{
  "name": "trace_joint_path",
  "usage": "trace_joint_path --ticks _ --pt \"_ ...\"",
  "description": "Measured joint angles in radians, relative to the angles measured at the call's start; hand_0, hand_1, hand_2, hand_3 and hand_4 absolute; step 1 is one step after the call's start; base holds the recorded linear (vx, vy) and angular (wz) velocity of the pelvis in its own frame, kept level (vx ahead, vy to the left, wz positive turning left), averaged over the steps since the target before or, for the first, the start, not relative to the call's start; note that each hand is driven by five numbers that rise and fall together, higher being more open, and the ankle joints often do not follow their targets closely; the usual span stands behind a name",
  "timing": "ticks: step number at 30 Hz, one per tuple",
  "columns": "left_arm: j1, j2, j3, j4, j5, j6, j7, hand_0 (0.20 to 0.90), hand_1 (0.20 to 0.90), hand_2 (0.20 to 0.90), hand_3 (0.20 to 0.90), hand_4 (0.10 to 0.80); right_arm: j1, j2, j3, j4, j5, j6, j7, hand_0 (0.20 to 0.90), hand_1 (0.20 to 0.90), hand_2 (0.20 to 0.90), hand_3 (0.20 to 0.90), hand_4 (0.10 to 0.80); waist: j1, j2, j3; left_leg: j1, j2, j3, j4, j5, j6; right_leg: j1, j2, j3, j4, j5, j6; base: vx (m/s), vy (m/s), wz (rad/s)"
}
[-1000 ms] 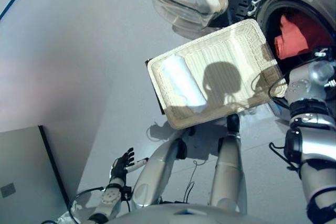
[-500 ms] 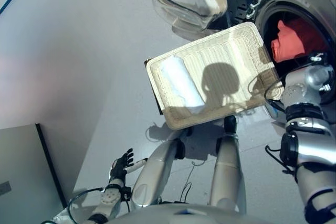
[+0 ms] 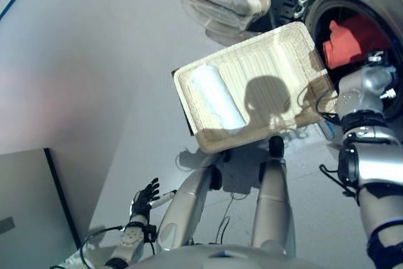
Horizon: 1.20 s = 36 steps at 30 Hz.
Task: Pick up the clothes and place them into the washing machine
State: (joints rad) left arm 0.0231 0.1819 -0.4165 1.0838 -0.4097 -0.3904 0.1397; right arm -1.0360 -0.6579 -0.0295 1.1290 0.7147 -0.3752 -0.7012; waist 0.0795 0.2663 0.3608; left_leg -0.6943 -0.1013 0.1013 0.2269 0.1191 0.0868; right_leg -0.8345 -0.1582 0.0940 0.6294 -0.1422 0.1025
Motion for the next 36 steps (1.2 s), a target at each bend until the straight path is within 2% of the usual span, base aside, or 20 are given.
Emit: trace_joint_path --ticks 1,4,5,7,9,10,14,25,27,36 --pt "0.000 0.000 0.000 -0.003 0.000 0.002 0.000 0.900 0.900 0.900 0.900 0.800 -0.007 -0.001 0.008 0.019 0.000 -0.005 0.003 0.200 0.200 0.200 0.200 0.300 0.003 0.000 0.000 -0.002 0.003 -0.006 0.013 -0.009 0.003 0.001 -0.003 -0.011 0.014 -0.018 -0.008 0.001 -0.063 0.24" --pt "0.005 0.005 -0.020 -0.027 -0.007 -0.001 0.001 0.900 0.900 0.900 0.900 0.800 -0.047 0.000 0.043 0.043 0.001 -0.021 0.004 0.200 0.200 0.200 0.200 0.300 0.021 0.000 -0.001 -0.027 0.016 -0.024 0.018 -0.031 -0.027 -0.021 0.002 -0.033 0.030 -0.028 -0.018 0.055 -0.065 0.19" --pt "0.005 0.011 -0.026 -0.030 -0.019 0.000 0.000 0.900 0.900 0.900 0.900 0.800 -0.063 0.000 0.050 0.041 0.001 -0.021 0.004 0.200 0.200 0.200 0.200 0.300 0.020 -0.001 0.000 -0.039 0.012 -0.027 0.014 -0.046 -0.047 -0.035 0.000 -0.035 0.027 -0.025 -0.029 0.006 -0.026 0.23" --pt "0.006 0.012 -0.030 -0.031 -0.031 0.003 0.000 0.900 0.900 0.900 0.900 0.800 -0.082 -0.001 0.051 0.041 0.001 -0.021 0.006 0.200 0.200 0.200 0.200 0.300 0.027 -0.001 0.001 -0.051 0.017 -0.031 0.014 -0.040 -0.054 -0.054 0.003 -0.045 0.046 -0.029 -0.048 0.016 -0.021 0.13" --pt "0.009 0.012 -0.036 -0.034 -0.034 0.003 0.000 0.900 0.900 0.900 0.900 0.800 -0.087 0.000 0.063 0.052 0.006 -0.020 0.008 0.200 0.200 0.200 0.200 0.300 0.035 -0.001 0.001 -0.049 0.016 -0.050 0.015 -0.019 -0.062 -0.054 0.014 -0.049 0.052 -0.036 -0.056 0.013 -0.014 -0.07" --pt "0.009 0.012 -0.036 -0.035 -0.034 0.003 0.000 0.900 0.900 0.900 0.900 0.800 -0.095 0.000 0.069 0.065 0.009 -0.020 0.009 0.200 0.200 0.200 0.200 0.300 0.038 -0.001 0.001 -0.050 0.017 -0.058 0.015 0.003 -0.053 -0.055 0.019 -0.051 0.056 -0.037 -0.054 -0.008 -0.020 -0.05" --pt "0.009 0.016 -0.036 -0.038 -0.035 -0.002 0.001 0.900 0.900 0.900 0.900 0.800 -0.115 -0.002 0.078 0.077 0.041 -0.021 0.028 0.200 0.200 0.200 0.200 0.300 0.032 -0.003 0.004 -0.061 0.016 -0.069 0.010 0.008 -0.050 -0.072 0.018 -0.060 0.076 -0.054 -0.057 -0.016 -0.011 0.10" --pt "0.007 0.032 -0.043 -0.080 -0.046 -0.009 0.003 0.900 0.900 0.900 0.900 0.800 -0.131 0.066 0.099 0.128 0.079 -0.038 0.049 0.200 0.200 0.200 0.200 0.300 0.034 -0.010 0.057 -0.101 0.019 -0.088 0.017 0.017 -0.079 -0.125 0.019 -0.076 0.125 -0.074 -0.078 -0.033 0.001 0.07" --pt "0.005 0.035 -0.043 -0.094 -0.060 -0.009 0.004 0.900 0.900 0.900 0.900 0.800 -0.131 0.072 0.097 0.136 0.082 -0.038 0.048 0.200 0.200 0.200 0.200 0.300 0.034 -0.009 0.084 -0.102 0.018 -0.089 0.020 0.021 -0.080 -0.127 0.018 -0.075 0.133 -0.073 -0.078 -0.022 0.033 0.04" --pt "0.000 0.040 -0.063 -0.094 -0.070 -0.011 0.023 0.900 0.900 0.900 0.900 0.800 -0.134 0.087 0.097 0.150 0.086 -0.041 0.048 0.200 0.200 0.200 0.200 0.300 0.042 -0.009 0.094 -0.111 0.019 -0.084 0.028 0.020 -0.081 -0.138 0.019 -0.070 0.135 -0.071 -0.079 -0.005 0.009 0.00"
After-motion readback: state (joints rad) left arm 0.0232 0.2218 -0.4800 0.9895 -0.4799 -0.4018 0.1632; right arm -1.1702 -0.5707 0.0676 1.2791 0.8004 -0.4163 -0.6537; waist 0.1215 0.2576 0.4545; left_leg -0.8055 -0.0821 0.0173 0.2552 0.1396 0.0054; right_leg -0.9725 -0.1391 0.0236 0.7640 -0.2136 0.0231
